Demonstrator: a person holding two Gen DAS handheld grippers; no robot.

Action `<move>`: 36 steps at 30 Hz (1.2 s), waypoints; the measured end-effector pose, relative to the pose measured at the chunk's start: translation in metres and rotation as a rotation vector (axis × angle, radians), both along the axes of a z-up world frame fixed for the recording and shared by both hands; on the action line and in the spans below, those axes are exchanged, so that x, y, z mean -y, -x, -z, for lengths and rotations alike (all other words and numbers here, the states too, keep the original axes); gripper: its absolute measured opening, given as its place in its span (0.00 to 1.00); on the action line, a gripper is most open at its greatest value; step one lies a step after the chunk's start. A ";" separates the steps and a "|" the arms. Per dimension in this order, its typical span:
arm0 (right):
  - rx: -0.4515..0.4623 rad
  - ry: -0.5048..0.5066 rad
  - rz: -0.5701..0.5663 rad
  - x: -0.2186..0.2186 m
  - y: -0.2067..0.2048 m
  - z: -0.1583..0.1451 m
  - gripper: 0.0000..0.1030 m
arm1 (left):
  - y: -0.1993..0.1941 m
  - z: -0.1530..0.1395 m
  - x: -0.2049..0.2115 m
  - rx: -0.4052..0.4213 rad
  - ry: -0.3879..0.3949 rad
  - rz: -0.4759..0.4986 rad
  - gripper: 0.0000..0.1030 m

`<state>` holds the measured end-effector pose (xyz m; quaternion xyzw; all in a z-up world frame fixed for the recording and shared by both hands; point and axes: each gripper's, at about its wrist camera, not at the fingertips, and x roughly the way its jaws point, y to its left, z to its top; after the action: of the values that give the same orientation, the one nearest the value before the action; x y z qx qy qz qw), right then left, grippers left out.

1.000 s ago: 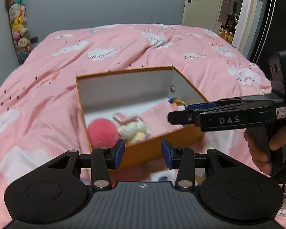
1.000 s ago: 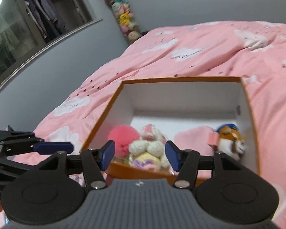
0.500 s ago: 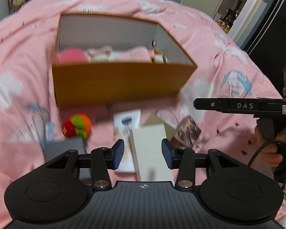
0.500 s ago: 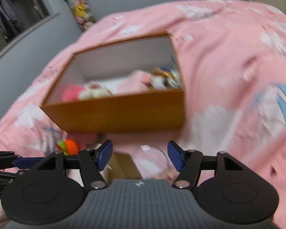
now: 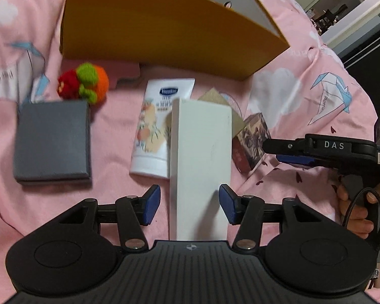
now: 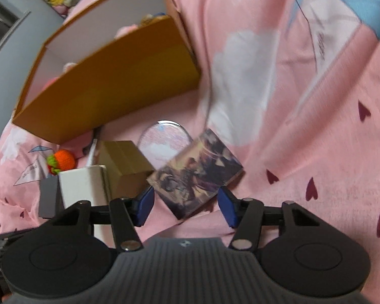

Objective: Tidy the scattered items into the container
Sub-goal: 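Grasp the dark PHOTO CARD box with the right tool while the left tool holds the white box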

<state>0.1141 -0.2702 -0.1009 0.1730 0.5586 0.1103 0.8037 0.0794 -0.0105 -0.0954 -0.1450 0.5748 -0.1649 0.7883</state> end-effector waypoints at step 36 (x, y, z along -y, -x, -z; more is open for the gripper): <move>0.025 -0.218 0.069 -0.007 -0.005 0.006 0.39 | 0.009 -0.015 0.017 0.066 -0.033 0.072 0.61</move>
<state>0.1187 -0.2630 -0.1066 0.2771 0.5268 0.1448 0.7904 0.0701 -0.0273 -0.0809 -0.1057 0.5560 -0.1881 0.8027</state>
